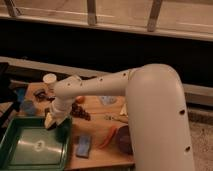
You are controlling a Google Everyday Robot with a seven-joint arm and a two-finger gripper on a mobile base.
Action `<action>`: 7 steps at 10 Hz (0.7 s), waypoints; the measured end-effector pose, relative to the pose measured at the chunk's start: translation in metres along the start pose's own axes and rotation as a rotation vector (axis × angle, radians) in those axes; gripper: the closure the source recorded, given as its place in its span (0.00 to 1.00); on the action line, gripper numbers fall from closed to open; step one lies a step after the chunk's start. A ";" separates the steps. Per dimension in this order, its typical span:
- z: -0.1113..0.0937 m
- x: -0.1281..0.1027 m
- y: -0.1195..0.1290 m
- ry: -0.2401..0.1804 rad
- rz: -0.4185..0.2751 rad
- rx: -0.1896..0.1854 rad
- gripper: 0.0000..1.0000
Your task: Place eraser in tray
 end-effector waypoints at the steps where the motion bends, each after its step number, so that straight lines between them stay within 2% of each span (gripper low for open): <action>1: 0.000 0.000 -0.001 -0.001 0.001 0.000 1.00; 3: 0.001 -0.001 0.000 0.008 -0.006 -0.008 1.00; 4: 0.002 -0.002 -0.002 0.028 -0.015 -0.015 1.00; 5: 0.008 -0.001 0.000 0.087 -0.050 -0.020 1.00; 7: 0.013 0.008 0.012 0.121 -0.104 -0.027 1.00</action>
